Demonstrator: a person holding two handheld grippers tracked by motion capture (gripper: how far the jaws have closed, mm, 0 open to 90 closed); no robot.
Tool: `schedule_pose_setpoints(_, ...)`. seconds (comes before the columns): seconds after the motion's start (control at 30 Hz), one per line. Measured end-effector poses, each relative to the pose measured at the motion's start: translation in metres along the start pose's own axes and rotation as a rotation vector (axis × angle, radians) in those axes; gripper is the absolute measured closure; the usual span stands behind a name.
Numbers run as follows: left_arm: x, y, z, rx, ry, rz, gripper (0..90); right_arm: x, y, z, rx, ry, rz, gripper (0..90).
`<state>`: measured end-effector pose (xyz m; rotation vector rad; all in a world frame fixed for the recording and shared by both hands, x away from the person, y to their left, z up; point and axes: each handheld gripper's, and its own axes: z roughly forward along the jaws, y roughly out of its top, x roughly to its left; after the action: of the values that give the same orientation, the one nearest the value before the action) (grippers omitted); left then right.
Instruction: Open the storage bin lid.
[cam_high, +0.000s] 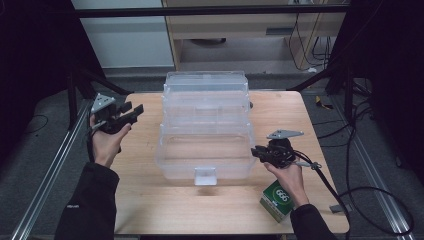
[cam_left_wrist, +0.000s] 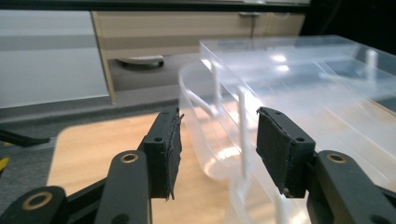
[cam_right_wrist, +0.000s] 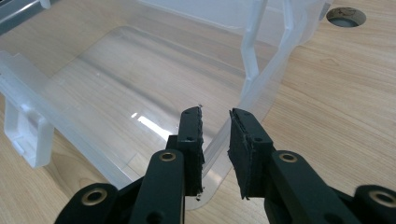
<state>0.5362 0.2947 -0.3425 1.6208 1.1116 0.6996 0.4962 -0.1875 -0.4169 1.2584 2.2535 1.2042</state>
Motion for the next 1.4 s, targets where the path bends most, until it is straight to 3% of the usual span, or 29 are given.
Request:
schedule_pose_setpoints(0.17,-0.011,-0.021,-0.017,0.033,-0.037,0.027,48.7,0.000,0.000,0.000,0.001,0.000,0.002,74.5)
schedule_pose_setpoints(0.4,-0.023,-0.053,-0.029,0.084,-0.046,0.056,47.4,0.001,0.000,0.000,0.001,-0.004,0.005,74.6)
schedule_pose_setpoints(0.67,-0.024,-0.084,-0.035,0.129,-0.051,0.042,45.4,0.001,0.000,0.001,0.000,-0.011,0.021,73.8)
schedule_pose_setpoints(0.87,-0.021,-0.092,-0.038,0.140,-0.040,0.018,44.3,0.001,0.000,0.001,0.002,-0.011,0.025,73.5)
schedule_pose_setpoints(1.03,-0.029,-0.091,-0.037,0.121,-0.071,0.027,45.2,0.004,0.003,0.002,0.018,-0.034,-0.003,72.4)
schedule_pose_setpoints(1.27,-0.027,-0.096,-0.038,0.140,-0.071,0.027,48.1,0.004,0.007,-0.008,-0.003,-0.019,-0.003,61.5)
schedule_pose_setpoints(1.4,-0.020,-0.101,-0.039,0.161,-0.055,0.023,50.1,0.004,0.012,-0.022,0.013,-0.038,-0.041,52.5)
